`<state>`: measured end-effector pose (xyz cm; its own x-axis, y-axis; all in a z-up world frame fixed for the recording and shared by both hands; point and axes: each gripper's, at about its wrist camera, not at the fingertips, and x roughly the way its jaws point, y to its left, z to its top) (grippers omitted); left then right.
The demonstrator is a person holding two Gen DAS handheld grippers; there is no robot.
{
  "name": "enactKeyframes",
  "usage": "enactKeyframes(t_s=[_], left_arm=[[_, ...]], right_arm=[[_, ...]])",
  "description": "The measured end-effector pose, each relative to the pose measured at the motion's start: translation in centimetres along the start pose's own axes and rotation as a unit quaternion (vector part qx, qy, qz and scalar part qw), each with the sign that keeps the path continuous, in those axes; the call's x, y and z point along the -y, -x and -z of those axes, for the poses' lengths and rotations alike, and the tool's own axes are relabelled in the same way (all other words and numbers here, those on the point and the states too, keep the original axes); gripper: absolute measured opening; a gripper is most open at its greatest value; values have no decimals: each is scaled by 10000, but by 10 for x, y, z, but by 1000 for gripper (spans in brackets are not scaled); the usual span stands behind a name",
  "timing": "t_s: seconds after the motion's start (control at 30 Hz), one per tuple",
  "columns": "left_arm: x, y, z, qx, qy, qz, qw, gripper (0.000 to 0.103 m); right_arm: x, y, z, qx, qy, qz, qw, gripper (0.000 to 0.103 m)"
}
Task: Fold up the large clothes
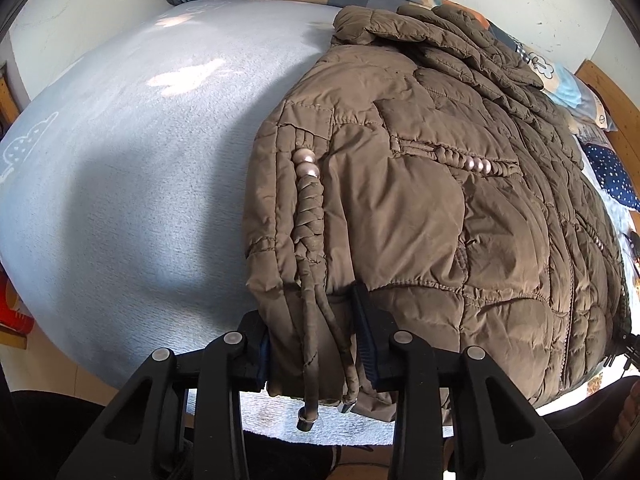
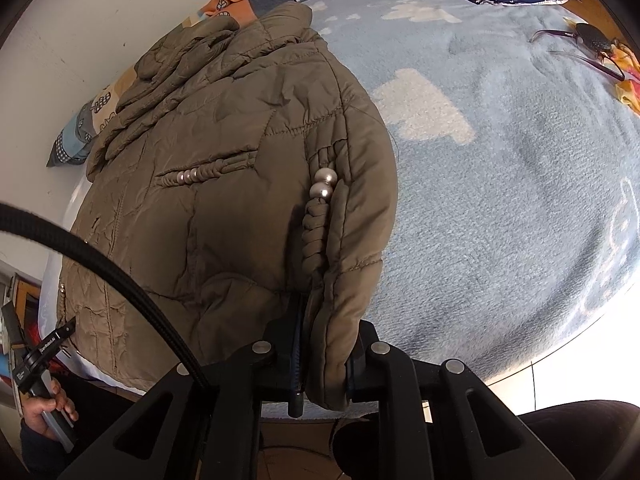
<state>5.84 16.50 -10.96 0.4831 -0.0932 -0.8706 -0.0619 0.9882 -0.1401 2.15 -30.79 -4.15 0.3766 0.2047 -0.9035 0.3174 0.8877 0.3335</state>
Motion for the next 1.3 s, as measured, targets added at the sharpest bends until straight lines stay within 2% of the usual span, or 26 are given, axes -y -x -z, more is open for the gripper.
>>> enactKeyframes(t_s=[0.13, 0.27, 0.5, 0.8, 1.0, 1.3], left_arm=[[0, 0, 0, 6, -35, -13, 10000, 34], [1, 4, 0, 72, -102, 29, 9999, 27], [0, 23, 1, 480, -60, 159, 9987, 21], [-4, 55, 2, 1101, -12, 401, 9931, 19], [-4, 61, 0, 1172, -91, 576, 9914, 18], [10, 85, -14, 1453, -398, 926, 9842, 18]], right_arm=[[2, 1, 0, 12, -23, -34, 10000, 18], [2, 3, 1, 92, 16, -47, 9999, 16], [7, 27, 4, 550, -68, -425, 9976, 14], [9, 64, 10, 1154, -119, -682, 9909, 13], [3, 80, 10, 1350, 15, -714, 9883, 12], [-14, 103, -7, 1630, 323, -867, 9823, 12]])
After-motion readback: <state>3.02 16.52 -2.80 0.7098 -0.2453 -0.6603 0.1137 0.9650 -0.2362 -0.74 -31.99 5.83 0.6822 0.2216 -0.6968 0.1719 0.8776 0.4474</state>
